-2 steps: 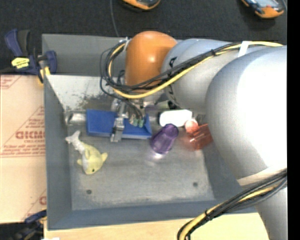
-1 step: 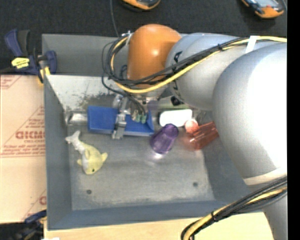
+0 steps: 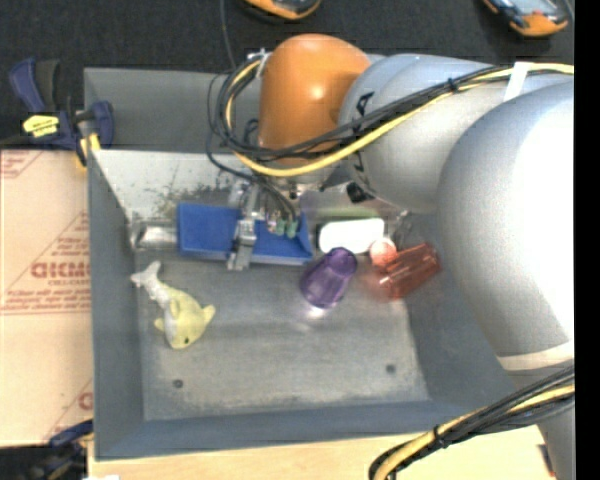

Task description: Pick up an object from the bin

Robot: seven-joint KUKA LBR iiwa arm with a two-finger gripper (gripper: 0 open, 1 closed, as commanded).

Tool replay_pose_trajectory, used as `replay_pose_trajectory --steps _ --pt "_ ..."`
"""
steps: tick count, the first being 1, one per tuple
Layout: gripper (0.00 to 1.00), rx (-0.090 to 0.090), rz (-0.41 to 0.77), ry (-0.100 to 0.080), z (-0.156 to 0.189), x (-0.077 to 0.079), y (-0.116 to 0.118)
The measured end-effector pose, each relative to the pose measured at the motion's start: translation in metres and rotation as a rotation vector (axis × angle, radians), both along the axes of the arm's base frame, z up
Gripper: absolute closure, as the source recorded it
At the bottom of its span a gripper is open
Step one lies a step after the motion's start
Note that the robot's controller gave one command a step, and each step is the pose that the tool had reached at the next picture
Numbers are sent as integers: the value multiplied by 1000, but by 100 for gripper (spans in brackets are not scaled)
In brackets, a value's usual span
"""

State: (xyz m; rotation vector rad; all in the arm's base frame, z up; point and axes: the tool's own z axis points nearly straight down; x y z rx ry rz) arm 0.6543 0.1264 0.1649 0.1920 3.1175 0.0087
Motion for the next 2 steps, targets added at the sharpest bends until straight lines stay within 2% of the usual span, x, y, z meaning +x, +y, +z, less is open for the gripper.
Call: replay_pose_trajectory --steps 1,2 --pt "100 -1 0 8 27 -2 0" --pt "100 0 1 0 73 0 0"
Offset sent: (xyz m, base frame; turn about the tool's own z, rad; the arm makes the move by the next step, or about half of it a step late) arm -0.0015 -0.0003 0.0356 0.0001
